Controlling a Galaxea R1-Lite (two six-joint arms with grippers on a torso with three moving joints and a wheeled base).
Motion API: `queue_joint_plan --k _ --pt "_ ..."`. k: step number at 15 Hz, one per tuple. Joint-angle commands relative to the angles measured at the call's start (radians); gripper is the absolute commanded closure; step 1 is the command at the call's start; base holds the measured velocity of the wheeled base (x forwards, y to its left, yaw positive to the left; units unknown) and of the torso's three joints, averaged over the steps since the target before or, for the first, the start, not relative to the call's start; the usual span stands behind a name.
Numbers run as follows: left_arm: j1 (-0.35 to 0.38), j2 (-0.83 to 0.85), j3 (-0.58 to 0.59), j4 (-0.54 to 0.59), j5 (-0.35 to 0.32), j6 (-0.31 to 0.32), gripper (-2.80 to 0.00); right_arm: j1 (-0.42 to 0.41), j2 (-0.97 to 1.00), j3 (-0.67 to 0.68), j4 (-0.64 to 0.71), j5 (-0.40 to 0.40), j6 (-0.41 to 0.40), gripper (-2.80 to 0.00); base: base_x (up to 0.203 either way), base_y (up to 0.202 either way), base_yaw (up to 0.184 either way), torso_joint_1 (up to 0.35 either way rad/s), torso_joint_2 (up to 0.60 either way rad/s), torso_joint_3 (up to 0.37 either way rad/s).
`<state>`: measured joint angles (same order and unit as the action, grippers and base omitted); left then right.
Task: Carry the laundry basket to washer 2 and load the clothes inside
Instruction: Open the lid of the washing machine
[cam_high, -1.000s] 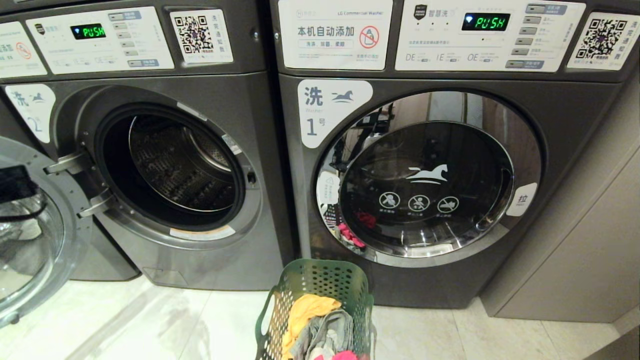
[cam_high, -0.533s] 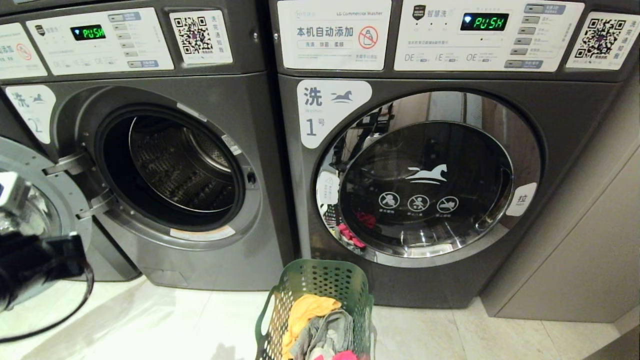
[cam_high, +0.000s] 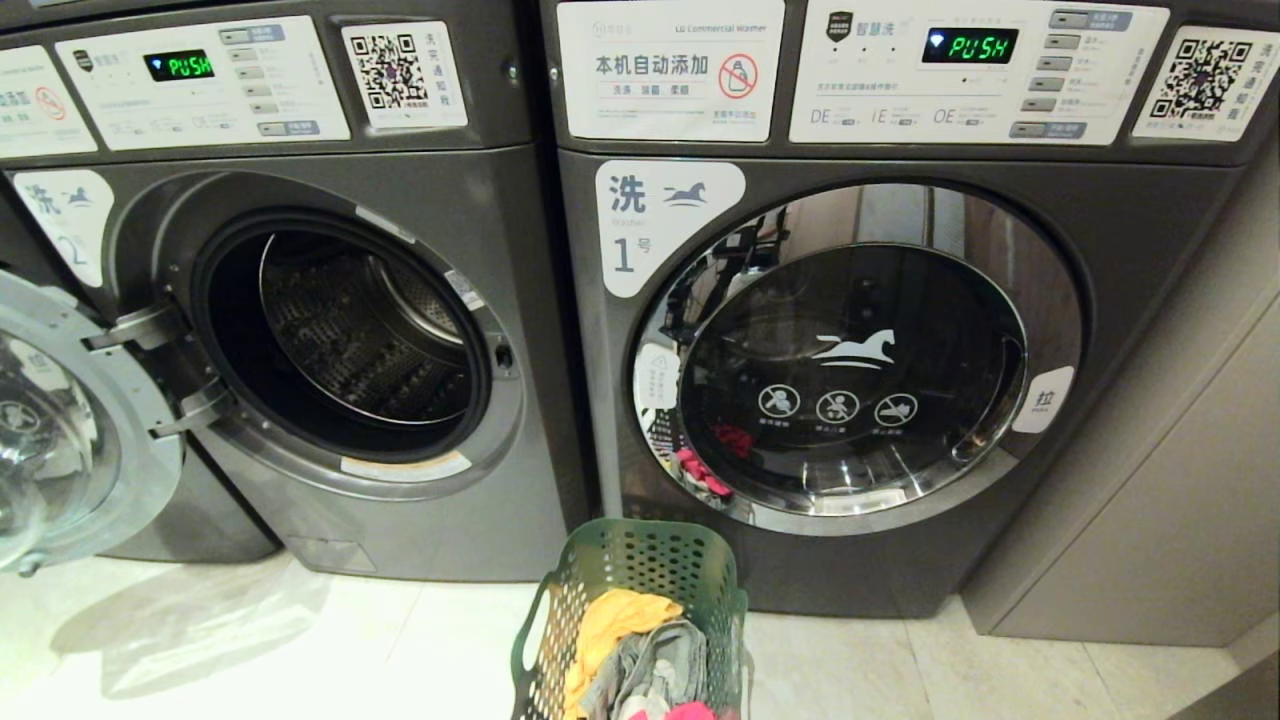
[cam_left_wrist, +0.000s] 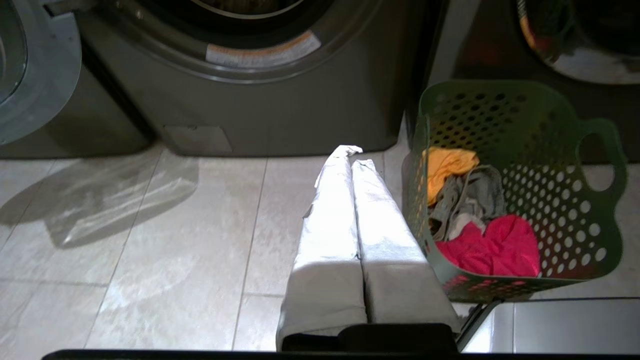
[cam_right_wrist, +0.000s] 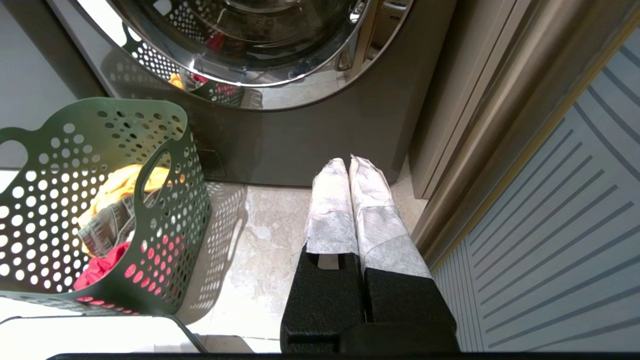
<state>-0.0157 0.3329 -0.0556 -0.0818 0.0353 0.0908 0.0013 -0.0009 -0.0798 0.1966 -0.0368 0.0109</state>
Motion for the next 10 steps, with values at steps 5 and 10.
queue_joint_plan --k 5,10 --pt "0.014 -0.334 0.055 0.079 -0.039 -0.049 0.0 0.0 0.001 0.0 0.001 0.0 0.0 0.0 0.0 0.0 0.0 0.0 0.0 0.0" --pt "0.014 -0.334 0.056 0.078 -0.037 -0.062 0.0 0.0 0.001 0.0 0.0 0.0 0.0 0.0 0.0 0.0 0.0 0.0 0.0 0.0"
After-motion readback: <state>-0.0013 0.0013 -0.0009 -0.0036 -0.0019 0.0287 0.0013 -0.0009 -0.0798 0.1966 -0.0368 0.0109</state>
